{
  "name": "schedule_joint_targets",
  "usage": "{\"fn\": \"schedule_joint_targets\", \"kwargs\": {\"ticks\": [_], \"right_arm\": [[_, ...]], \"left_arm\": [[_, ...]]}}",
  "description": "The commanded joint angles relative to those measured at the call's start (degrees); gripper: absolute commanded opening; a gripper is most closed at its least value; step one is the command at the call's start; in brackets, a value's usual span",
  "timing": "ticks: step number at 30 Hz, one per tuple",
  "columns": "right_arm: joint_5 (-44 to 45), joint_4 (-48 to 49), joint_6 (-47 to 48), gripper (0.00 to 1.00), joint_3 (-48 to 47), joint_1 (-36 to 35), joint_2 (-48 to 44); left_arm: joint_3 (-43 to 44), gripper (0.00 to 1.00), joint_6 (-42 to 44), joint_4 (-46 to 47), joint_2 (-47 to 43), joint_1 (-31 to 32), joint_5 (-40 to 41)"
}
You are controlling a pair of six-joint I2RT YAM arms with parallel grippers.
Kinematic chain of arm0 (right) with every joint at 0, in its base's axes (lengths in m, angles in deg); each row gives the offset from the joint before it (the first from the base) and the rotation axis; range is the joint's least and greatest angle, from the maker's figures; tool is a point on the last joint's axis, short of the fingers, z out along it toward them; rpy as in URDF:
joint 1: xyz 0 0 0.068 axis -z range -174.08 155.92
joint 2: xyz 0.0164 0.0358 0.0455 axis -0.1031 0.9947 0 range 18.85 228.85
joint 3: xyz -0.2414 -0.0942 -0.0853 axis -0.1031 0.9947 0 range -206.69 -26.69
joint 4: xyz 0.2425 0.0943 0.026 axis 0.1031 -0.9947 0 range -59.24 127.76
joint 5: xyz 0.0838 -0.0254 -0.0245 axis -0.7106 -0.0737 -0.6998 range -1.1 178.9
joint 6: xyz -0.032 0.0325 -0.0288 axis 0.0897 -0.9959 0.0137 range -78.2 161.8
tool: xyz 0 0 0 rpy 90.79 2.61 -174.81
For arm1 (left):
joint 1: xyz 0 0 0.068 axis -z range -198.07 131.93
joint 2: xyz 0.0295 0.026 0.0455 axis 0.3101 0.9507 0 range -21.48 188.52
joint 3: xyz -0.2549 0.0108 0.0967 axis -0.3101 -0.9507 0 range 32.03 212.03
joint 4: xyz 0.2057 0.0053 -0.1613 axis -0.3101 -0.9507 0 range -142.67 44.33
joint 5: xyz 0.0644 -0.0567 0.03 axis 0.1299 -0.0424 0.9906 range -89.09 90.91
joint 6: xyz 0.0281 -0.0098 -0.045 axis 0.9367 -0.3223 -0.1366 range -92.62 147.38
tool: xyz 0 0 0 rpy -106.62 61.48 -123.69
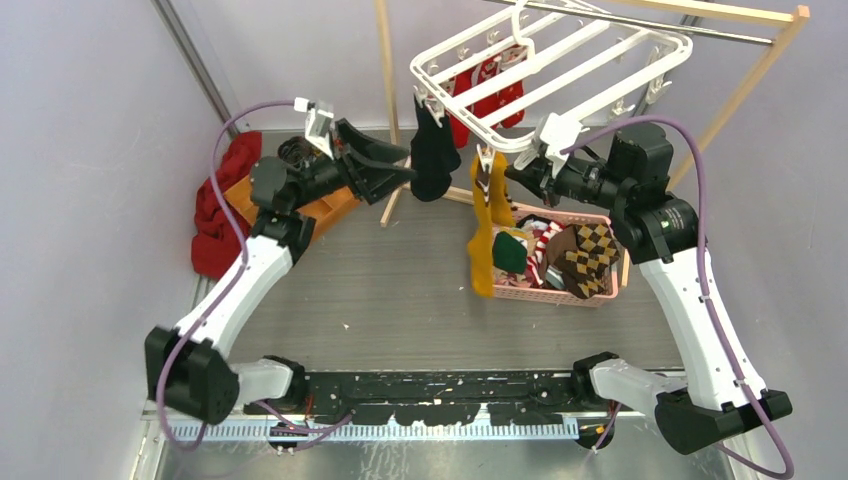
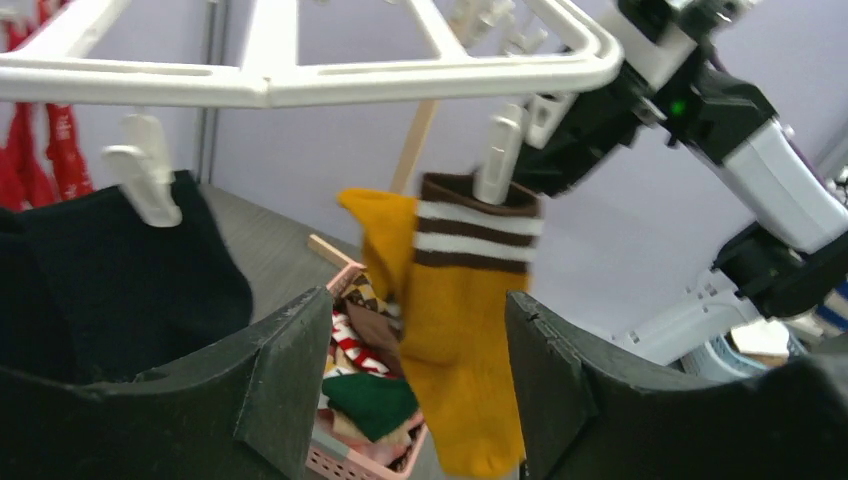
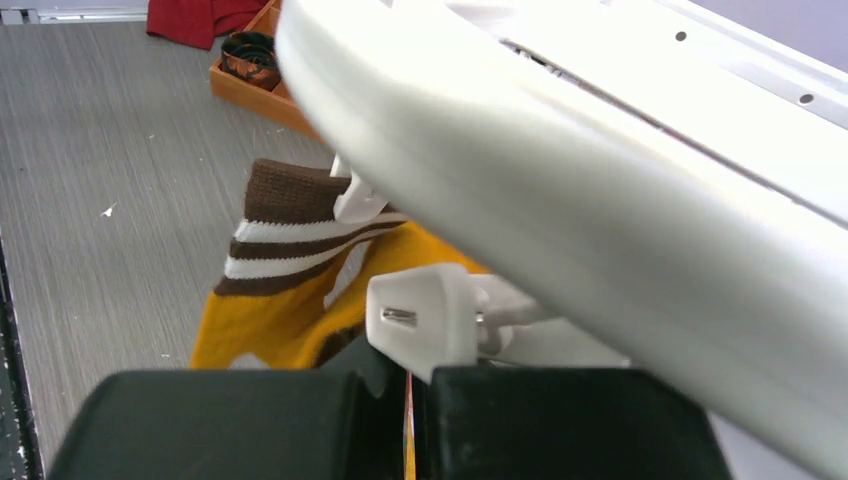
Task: Clip the socks to the hanger
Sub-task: Pick up the sock from the bin.
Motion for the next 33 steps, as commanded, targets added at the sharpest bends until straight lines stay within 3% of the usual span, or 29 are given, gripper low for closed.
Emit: {"fn": "schedule_joint_targets", "kwargs": {"ticks": [1,6,11,16,20,27,33], "right_arm": [[0.2,1.2,0.7,0.01,-1.4,-0.3,0.2],[-0.2,0.5,1.3,0.01,-1.1,-0.3,0.2],[-0.8,0.4,0.6,0.01,-0.6,-0.4,-0.2],[-0.7,0.3,0.4,0.01,0.6,-0.9,-0.3],[0.4,0.5,0.5,0.01,1.0,-1.0,-0.8],[3.0,0.3,0.7,0.01,0.7,-1.0,-1.9],[6.9,-1.9,1.7,0.01,-0.2,-0.8,-3.0]], "left_arm": [[-1.1,0.66,21.3,-20.4,-9.8,6.3,3.1],[-1.5,0.66,36.8,-29.8,-12.2,22.4,14.0],[-1.4,0.66,45.1,-25.2,-7.4,35.8,24.7],[5.2,0.67,48.5,-19.1,3.0,44.5,28.0],[7.5,0.68,48.9,-17.8,9.5,45.3,32.7],[1.5,0.73,48.9,-10.0,13.4,43.0,48.2],[0.2,0.73,45.2,-6.4,13.7,37.6,49.7]]}}
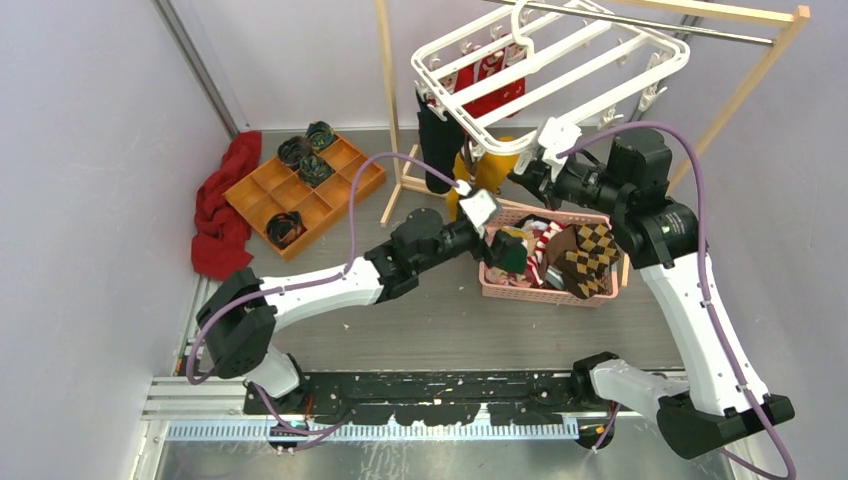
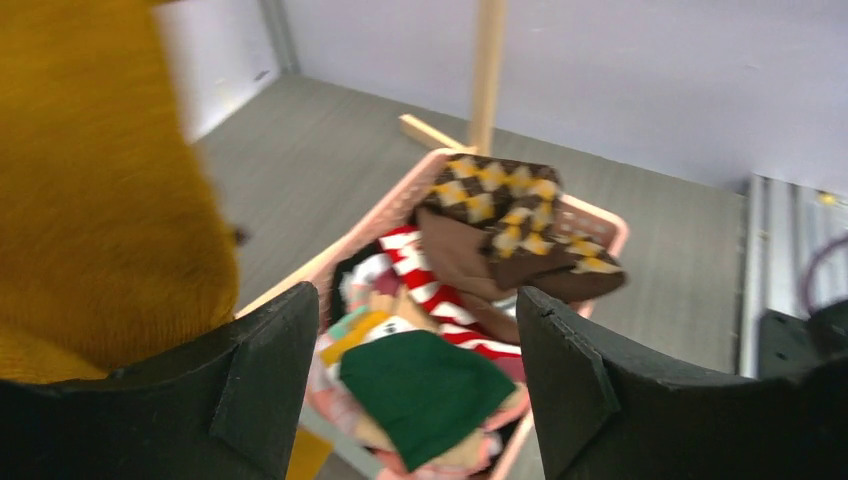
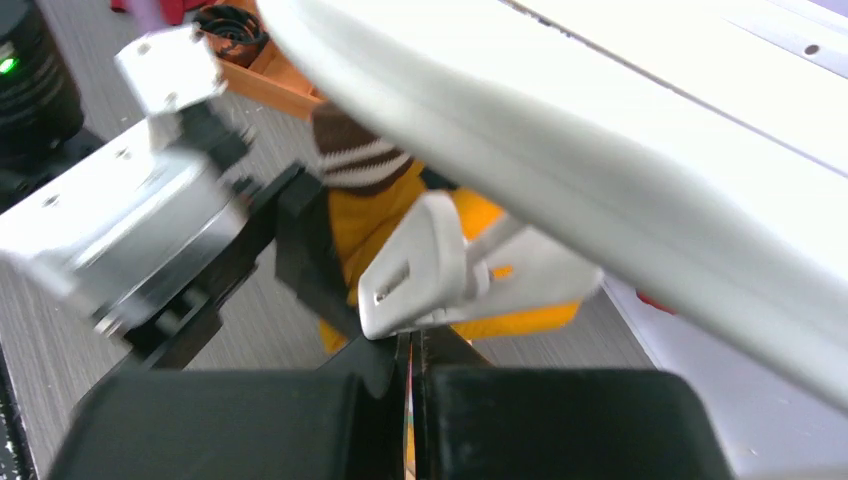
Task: Clip the socks to the hanger
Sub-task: Pick up the sock from the bin.
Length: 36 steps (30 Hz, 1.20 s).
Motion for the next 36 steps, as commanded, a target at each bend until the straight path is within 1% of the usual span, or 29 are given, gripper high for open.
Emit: {"fn": "schedule_joint_targets", "kwargs": {"ticks": [1,7,10,14,19,22,24,29,32,34,36], "right_arm": [[4.0,-1.5,1.4,0.01,-1.6,0.1,-2.3],[5.9,-5.2,0.8,0.01,-2.1,0.8,-3.7],[6.5,-7.4,-1.1,0.01,-2.5,0.9,-3.8],[6.8,-9.7,-3.6,0.01,-2.7,0.9,-3.5],[5.7,-8.9,-6.5,0.01,-1.4,1.1,-4.0],[4.8,-8.1,-8.5,0.01,-1.4,1.2,-4.1],[4.1,-7.6,-9.9,0.01,-1.6,1.3,-4.0],[2.8,-6.4,-13.7,0.01,-1.9,1.4,-3.7],[2.6,-5.5,-15.5,0.01,-1.8,1.4,-3.9],[2.7,-4.8,-16.9,0.01,-1.8,1.7,-3.9],[2.7,-4.2,-17.8,0.01,-1.8,1.8,-4.1]], "left_arm": [[-0.2,0.73,-1.9,7.9,-0.7,-3.5,4.2],[-1.7,0.73,-2.4,8.3,-3.1,-5.9,1.3],[-2.6,0.74,-3.0,10.6,-3.9,-7.2,-2.3],[-3.7,0.74,-5.1,14.4,-4.4,-8.1,-9.5],[-3.9,0.73,-10.8,18.2,-3.8,-8.2,-22.8],[-4.0,0.73,-13.4,19.0,-2.8,-8.3,-26.4],[-4.0,0.73,-13.9,18.1,-2.2,-8.4,-25.9],[-2.8,0.75,-14.0,15.3,-1.1,-8.7,-20.3],[-1.5,0.75,-13.6,11.2,-0.6,-8.7,-16.6],[-1.8,0.76,-13.2,10.3,-0.6,-8.7,-13.9],[-2.0,0.77,-13.6,9.9,-0.5,-9.0,-13.6]]}}
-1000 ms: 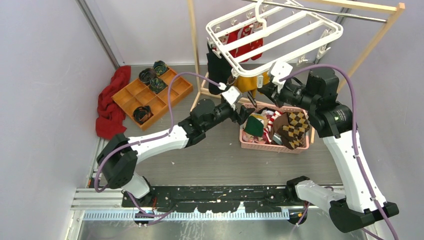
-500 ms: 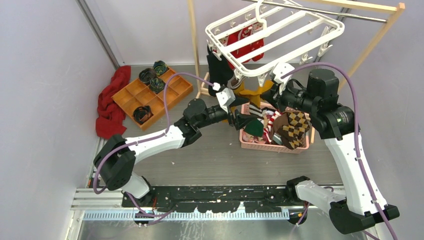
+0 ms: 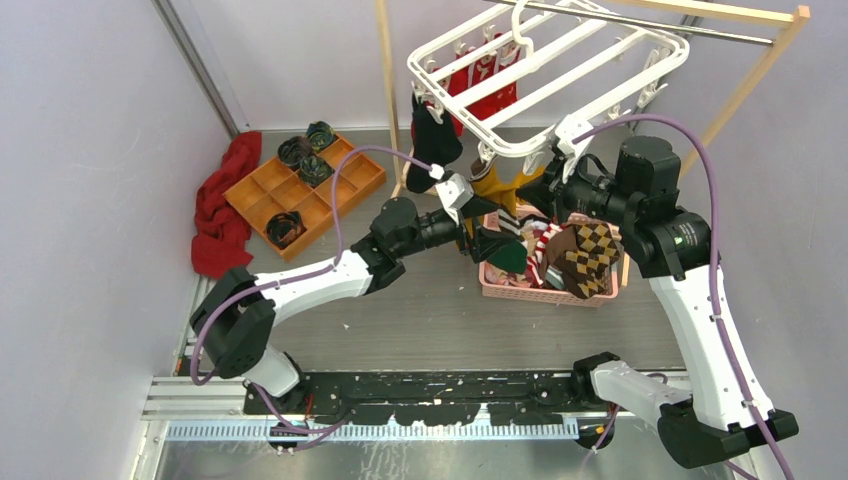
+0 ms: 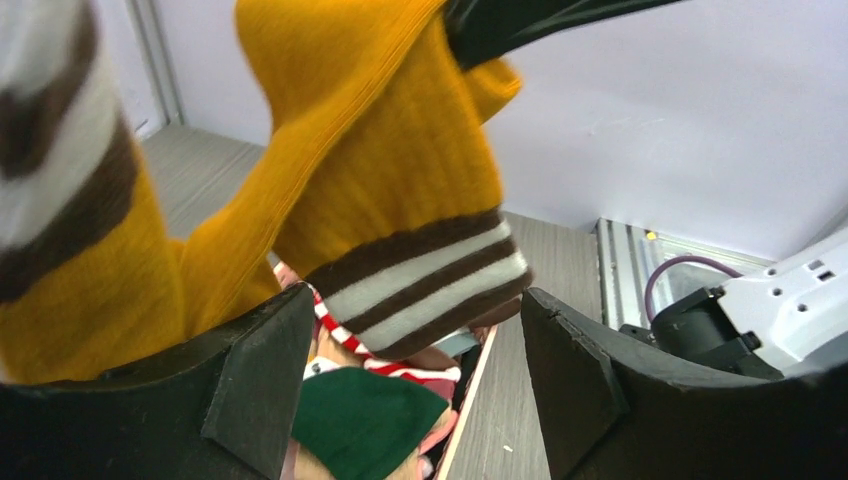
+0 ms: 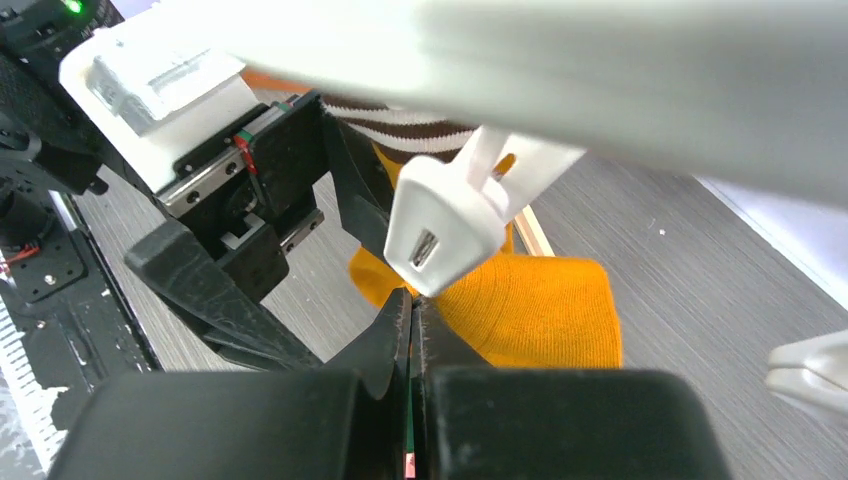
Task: Clip the socks to the hanger
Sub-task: Pick up the sock from the bin, then adjust the sock.
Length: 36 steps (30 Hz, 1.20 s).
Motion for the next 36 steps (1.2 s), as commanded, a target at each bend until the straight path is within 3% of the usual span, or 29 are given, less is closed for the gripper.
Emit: {"fn": "schedule_joint_targets", "kwargs": {"ticks": [1,10,20,30,36], "right_arm": [[-1.0,4.4,-4.4,0.01,-1.4,0.5,-1.3],[-0.5,6.7,-7.7,0.01,0.1,0.9,-1.5],[-1.3,7.7,-9.7,0.01,0.6,1.2,-1.8],[-2.0,8.4,-11.3,0.01,0.4,1.7,-1.9],[-0.9,6.9,-9.5,0.01,0.9,1.9,-1.9]], "left_arm": [[1.6,0.77,-1.1,-1.0,0.5,-0.8,3.6],[2.4,0.77,-10.6,9.8,3.2,-1.7,-4.4],[4.5,0.67,-19.1,14.9,7.4,-3.2,-4.7],[5.6,0.68,-24.4,18.3,9.8,-3.7,-5.1],[6.8,0.28,-30.7,23.2,11.4,-4.6,-7.5]]}}
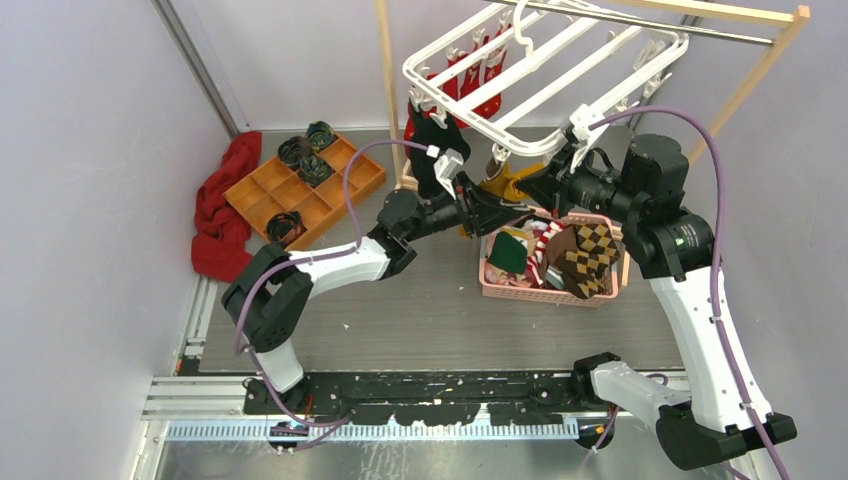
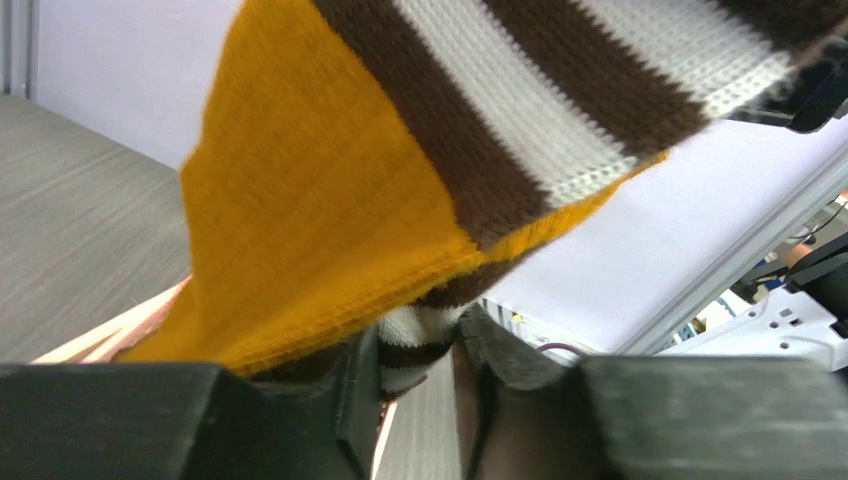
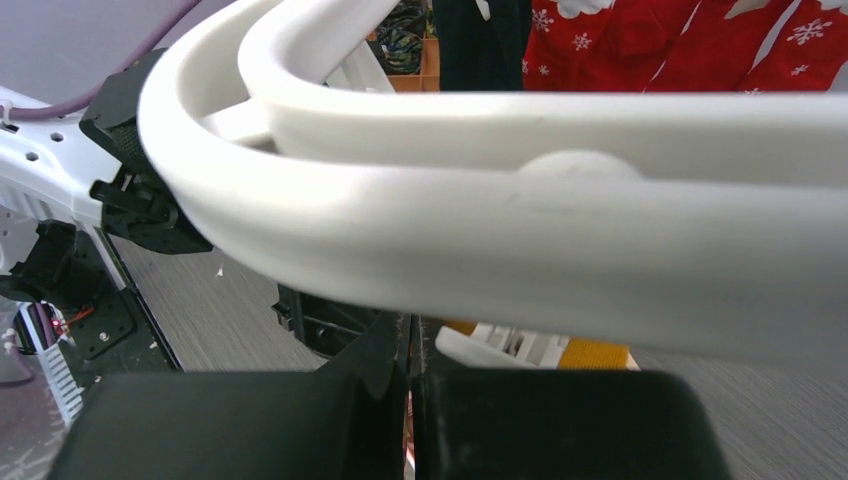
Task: Clip the socks to the hanger
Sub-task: Adjust the sock.
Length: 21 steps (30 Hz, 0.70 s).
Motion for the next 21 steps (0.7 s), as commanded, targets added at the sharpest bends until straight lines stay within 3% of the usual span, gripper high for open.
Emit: {"fn": "schedule_joint_targets", "kwargs": {"ticks": [1,3,5,9,14,17,21], "right_arm": [[0.7,1.0,1.0,0.01,0.3,0.4,-1.5],[1.7,-0.3,2.4,0.01,0.2,0.6,-2.0],[3.2,-1.6,3.6,0.01,0.7,0.8,-2.8],[5.2,-2.3,4.9,0.04,3.5,1.5,-5.0],[6.5,-3.5,7.0,0.2,8.3,4.0,-7.7],[4.5,-4.6,9.2,0.36,11.7,5.1,-10.3],[0.3,-8.0,15.0,0.7,15.1,5.8,-14.9]], "left_arm": [[2.6,0.21,-5.9,8.0,0.6,-0.8,-2.5],[2.2,0.08,-7.8,8.6,0.2,-1.0,-3.2],[1.3,0.01,-9.6,8.9,-0.6,-1.1,-4.0],[-1.0,0.0,-14.9,8.0,-2.9,-1.1,-5.5],[-2.4,0.0,-24.1,-0.6,-7.0,-1.1,-8.8],[-2.4,0.0,-29.6,-10.2,-9.4,-1.1,-10.8],[-0.6,0.0,-34.5,-27.8,-12.5,-1.1,-14.4]]}}
